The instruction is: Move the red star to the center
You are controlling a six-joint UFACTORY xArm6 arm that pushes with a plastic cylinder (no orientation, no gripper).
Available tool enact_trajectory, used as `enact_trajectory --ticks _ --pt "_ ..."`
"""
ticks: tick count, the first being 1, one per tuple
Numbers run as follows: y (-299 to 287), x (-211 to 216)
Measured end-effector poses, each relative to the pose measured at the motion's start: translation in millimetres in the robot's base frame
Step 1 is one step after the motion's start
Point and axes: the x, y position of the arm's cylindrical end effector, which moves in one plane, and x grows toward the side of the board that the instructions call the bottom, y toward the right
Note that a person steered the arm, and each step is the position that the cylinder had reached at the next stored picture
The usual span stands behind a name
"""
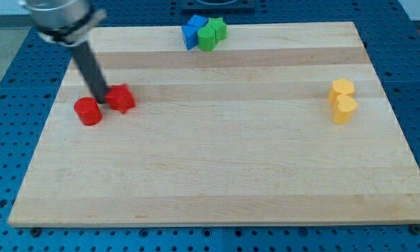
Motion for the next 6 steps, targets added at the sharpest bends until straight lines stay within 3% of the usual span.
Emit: enact_trajectory --ticks 1,3,4,6 --pt "58.5 -5.1" --pt "23.4 13.8" --pt "52.3 16.4" --pt "213.2 -6.3"
